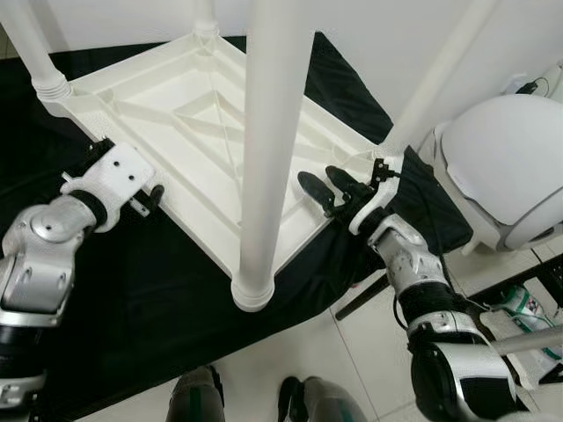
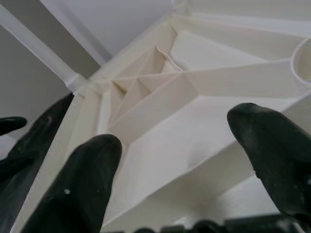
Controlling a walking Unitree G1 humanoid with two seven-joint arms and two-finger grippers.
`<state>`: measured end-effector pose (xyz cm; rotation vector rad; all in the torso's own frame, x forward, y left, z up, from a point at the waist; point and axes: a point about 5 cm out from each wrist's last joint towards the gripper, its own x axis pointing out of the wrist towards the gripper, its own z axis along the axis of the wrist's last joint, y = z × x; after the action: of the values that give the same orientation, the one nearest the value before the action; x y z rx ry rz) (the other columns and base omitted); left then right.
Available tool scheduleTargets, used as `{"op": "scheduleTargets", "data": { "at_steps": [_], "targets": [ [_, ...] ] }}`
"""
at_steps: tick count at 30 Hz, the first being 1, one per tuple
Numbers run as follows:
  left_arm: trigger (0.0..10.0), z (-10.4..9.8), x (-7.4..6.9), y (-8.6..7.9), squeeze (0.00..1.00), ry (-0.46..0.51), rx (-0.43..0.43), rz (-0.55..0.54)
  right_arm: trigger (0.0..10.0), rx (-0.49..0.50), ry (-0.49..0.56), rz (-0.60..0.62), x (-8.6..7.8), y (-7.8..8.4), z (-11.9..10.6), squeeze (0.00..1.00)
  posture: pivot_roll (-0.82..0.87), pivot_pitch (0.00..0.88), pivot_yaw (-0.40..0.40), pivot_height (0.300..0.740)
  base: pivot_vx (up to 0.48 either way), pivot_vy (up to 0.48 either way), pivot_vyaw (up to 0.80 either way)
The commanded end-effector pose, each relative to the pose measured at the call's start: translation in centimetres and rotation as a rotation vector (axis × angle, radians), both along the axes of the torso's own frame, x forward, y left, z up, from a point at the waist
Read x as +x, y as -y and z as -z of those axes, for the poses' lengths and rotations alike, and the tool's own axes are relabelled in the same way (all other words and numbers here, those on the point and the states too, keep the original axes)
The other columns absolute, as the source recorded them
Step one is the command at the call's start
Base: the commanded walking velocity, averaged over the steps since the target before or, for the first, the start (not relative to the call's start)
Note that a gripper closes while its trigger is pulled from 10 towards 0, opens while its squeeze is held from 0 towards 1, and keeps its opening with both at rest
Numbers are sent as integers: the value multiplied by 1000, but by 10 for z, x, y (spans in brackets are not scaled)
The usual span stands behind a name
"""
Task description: Building children table
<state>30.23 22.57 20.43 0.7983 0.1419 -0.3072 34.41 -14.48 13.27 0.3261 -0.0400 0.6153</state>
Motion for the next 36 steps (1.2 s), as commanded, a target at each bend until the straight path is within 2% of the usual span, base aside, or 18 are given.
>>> {"op": "scheduleTargets", "data": {
  "at_steps": [1, 4, 5, 7, 8, 9, 13, 14, 19, 23, 30, 36],
  "targets": [
    [10000, 3, 4, -2, 0, 21, 12, -25, 10000, 0, -21, 124, -5, 16, 7, 0, 77, 85, -70, 740, 0, 0, 0],
    [10000, 4, 10, -4, 0, 26, 15, -34, 10000, -24, 45, 309, -11, 27, 2, 0, 69, 89, -68, 740, 0, 0, 0],
    [10000, 4, 10, -4, 0, 26, 15, -34, 10000, -24, 45, 309, -11, 27, 2, 0, 69, 89, -68, 740, 0, 0, 0],
    [10000, 6, 13, -2, 0, 22, 7, -33, 10000, -80, 102, 441, -17, 32, -1, 0, 61, 91, -66, 740, 0, 0, 0],
    [10000, 6, 13, -2, 0, 22, 7, -33, 10000, -80, 102, 441, -17, 32, -1, 0, 61, 91, -66, 740, 0, 0, 0],
    [10000, 8, 15, -1, 0, 15, 5, -34, 10000, -74, 105, 498, -20, 33, -1, 0, 56, 92, -63, 740, 0, 0, 0],
    [10000, 15, 18, 1, 0, 2, 13, -26, 10000, -54, 44, 602, -25, 35, 4, 0, 55, 95, -63, 740, 0, 0, 0],
    [10000, 17, 19, 1, 0, -3, 22, -25, 10000, -77, 25, 637, -26, 36, 7, 0, 59, 95, -65, 740, 0, 0, 0],
    [10000, 21, 23, -4, 0, -27, 44, -49, 10000, -59, -62, 717, -27, 39, 20, 0, 64, 95, -65, 740, 0, 0, 0],
    [10000, 23, 24, -10, 0, -47, 64, -85, 10000, -52, -78, 743, -24, 40, 20, 0, 67, 94, -65, 740, 0, 0, 0],
    [10000, 28, 23, -16, 0, -62, 105, -104, 10000, 29, -150, 742, -17, 37, 23, 0, 70, 91, -65, 740, 0, 0, 0],
    [10000, 35, 16, -18, 0, -94, 146, -89, 10000, 15, -199, 736, -5, 37, 20, 0, 77, 93, -70, 740, 0, 0, 0]
  ]
}}
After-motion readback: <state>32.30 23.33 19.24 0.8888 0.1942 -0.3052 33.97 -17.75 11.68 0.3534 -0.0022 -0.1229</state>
